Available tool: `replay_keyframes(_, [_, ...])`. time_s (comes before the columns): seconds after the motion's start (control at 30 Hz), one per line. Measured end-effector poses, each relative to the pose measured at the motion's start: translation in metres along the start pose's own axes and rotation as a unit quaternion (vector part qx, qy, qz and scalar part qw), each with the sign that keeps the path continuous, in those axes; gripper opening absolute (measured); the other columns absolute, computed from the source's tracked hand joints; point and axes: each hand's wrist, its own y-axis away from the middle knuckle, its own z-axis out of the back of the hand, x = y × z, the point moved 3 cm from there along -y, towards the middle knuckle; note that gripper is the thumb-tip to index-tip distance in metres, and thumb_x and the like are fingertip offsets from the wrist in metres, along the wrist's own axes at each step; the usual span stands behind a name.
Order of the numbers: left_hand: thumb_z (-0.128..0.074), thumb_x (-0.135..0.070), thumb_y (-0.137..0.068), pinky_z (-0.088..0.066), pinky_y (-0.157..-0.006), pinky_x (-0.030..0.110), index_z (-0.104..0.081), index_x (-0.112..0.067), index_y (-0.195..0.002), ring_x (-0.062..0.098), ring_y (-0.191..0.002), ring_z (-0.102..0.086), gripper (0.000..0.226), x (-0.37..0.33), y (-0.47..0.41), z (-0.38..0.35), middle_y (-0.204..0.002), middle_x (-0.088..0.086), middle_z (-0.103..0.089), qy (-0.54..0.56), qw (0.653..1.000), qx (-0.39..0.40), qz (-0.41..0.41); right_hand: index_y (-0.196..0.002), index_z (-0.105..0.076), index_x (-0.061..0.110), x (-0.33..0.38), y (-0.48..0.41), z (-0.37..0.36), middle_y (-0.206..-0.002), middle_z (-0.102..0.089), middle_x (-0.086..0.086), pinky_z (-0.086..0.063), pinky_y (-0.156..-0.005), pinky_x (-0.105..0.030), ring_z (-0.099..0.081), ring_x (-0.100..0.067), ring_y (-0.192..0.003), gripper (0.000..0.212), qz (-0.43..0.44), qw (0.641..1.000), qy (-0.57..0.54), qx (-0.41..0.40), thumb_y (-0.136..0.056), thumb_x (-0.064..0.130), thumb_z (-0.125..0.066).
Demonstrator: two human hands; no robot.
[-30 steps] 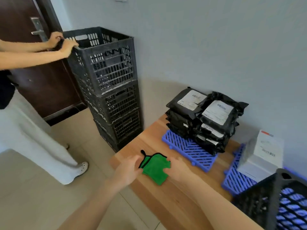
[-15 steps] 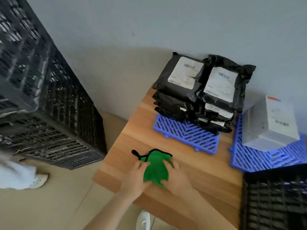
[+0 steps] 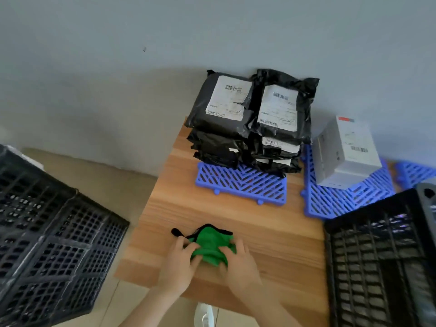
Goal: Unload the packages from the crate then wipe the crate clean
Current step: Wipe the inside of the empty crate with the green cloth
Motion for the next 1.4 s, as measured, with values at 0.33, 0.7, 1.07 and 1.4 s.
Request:
replay_keyframes(0.33, [-0.065,-0.024,-0.092,-0.039,-0.071,0.012,-0.060,-0.027,-0.087,0.000,-0.085,-0.053,0.008,-0.067,0.069,0.030,-0.090,-0.015,-0.056,0.127,0.990,-0.059,-0.033,-0.123,-0.058,0.017,-0.018,0.086,0.036,-0.114,-0.051,0.007,-0.036,-0.093,-0.020,-0.048,-0.015,-0.114,0.030,-0.009,0.956,-0.250,-0.154,-0.094,0.023,-0.053])
replay_keyframes(0.7, [-0.062,-0.022,-0.094,-0.052,-0.067,0.033,-0.062,-0.033,-0.084,0.007,-0.074,-0.064,0.015,-0.163,0.221,0.022,-0.075,-0.008,-0.069,0.290,0.940,-0.177,-0.010,-0.134,-0.042,0.033,-0.049,0.262,0.058,-0.123,-0.053,0.021,-0.046,-0.096,-0.021,-0.050,0.004,-0.113,0.055,0.055,0.857,-0.433,-0.275,-0.086,0.026,-0.068])
replay_keyframes(1.07, [-0.055,-0.020,-0.097,-0.048,-0.062,0.018,-0.065,-0.020,-0.095,0.008,-0.078,-0.065,0.010,-0.236,0.309,0.030,-0.085,-0.003,-0.070,0.358,0.918,-0.137,-0.099,-0.139,-0.036,0.034,-0.059,0.375,0.069,-0.138,-0.041,0.022,-0.041,-0.102,-0.021,-0.040,0.007,-0.126,0.067,0.105,0.843,-0.397,-0.348,-0.083,0.030,-0.071])
replay_keyframes(1.4, [-0.046,-0.029,-0.100,-0.048,-0.088,0.032,-0.070,-0.026,-0.102,0.011,-0.096,-0.065,0.024,-0.289,0.361,0.019,-0.097,-0.002,-0.072,0.402,0.890,0.013,-0.216,-0.141,-0.038,0.042,-0.063,0.450,0.060,-0.128,-0.055,0.022,-0.044,-0.099,-0.021,-0.051,0.008,-0.115,0.050,0.110,0.824,-0.464,-0.307,-0.095,0.030,-0.056])
